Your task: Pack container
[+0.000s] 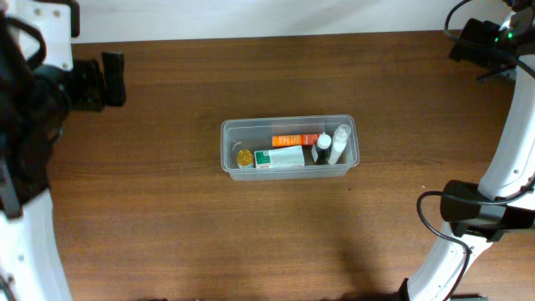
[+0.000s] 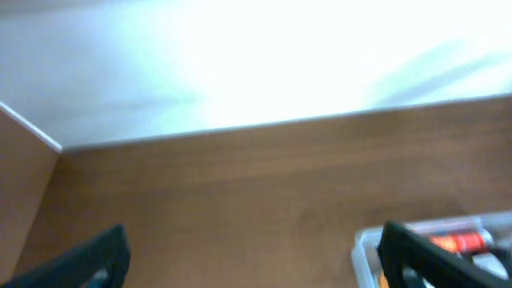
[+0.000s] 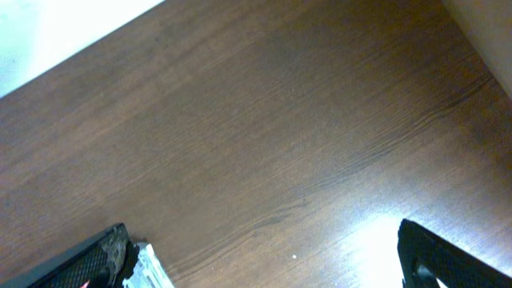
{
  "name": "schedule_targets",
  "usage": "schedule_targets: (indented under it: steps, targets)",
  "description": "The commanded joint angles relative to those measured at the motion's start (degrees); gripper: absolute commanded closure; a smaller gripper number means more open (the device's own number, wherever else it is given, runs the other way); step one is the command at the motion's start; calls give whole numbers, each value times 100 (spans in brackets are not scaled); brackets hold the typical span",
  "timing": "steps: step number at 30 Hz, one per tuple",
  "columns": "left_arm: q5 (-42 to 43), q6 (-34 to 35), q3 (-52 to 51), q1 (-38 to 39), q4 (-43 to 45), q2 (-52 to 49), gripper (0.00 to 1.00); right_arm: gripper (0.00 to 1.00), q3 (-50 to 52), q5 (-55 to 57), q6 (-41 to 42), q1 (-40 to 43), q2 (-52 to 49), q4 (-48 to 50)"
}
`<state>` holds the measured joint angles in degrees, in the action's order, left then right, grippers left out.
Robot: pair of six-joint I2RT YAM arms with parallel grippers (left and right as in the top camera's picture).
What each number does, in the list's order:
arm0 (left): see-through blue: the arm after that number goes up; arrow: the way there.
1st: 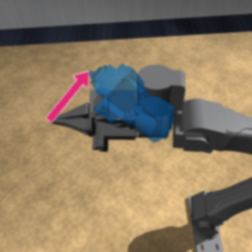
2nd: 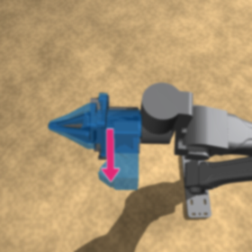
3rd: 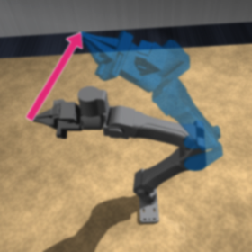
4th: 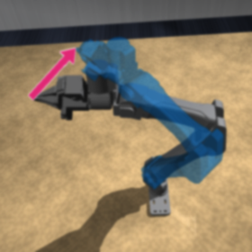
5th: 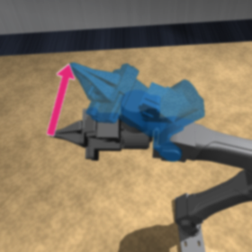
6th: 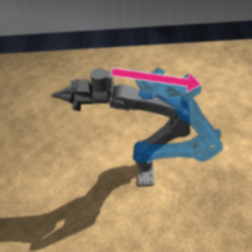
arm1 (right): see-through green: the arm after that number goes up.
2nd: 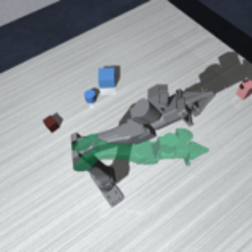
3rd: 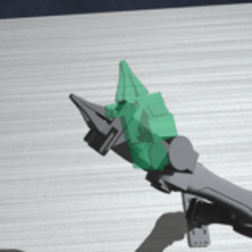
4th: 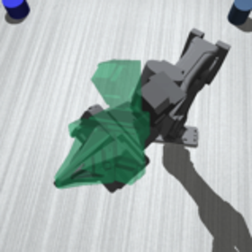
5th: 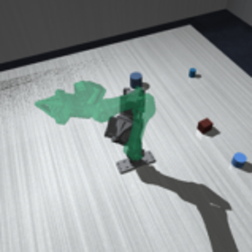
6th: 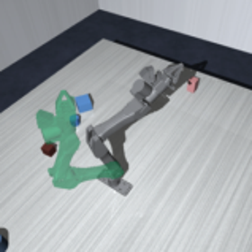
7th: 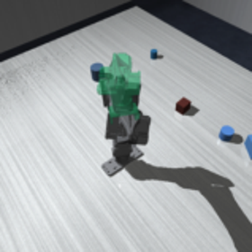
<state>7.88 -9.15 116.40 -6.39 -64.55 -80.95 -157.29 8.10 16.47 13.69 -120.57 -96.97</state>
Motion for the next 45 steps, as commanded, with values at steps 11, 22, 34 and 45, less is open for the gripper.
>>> schedule_targets:
  steps: [11,22,34,45]
  targets:
    - [935,57,-6113,-11,4107,2806,1,2,-48,50,28,22,61,-35]
    - [1147,59,-9383,-11,6052,4577,1,2,-48,50,28,22,61,-35]
    - [1250,59,-11224,-9,6942,6161,0,2,-48,50,28,22,61,-33]
    - [1198,92,-11586,0,6664,6594,1,2,-48,50,28,22,61,-35]
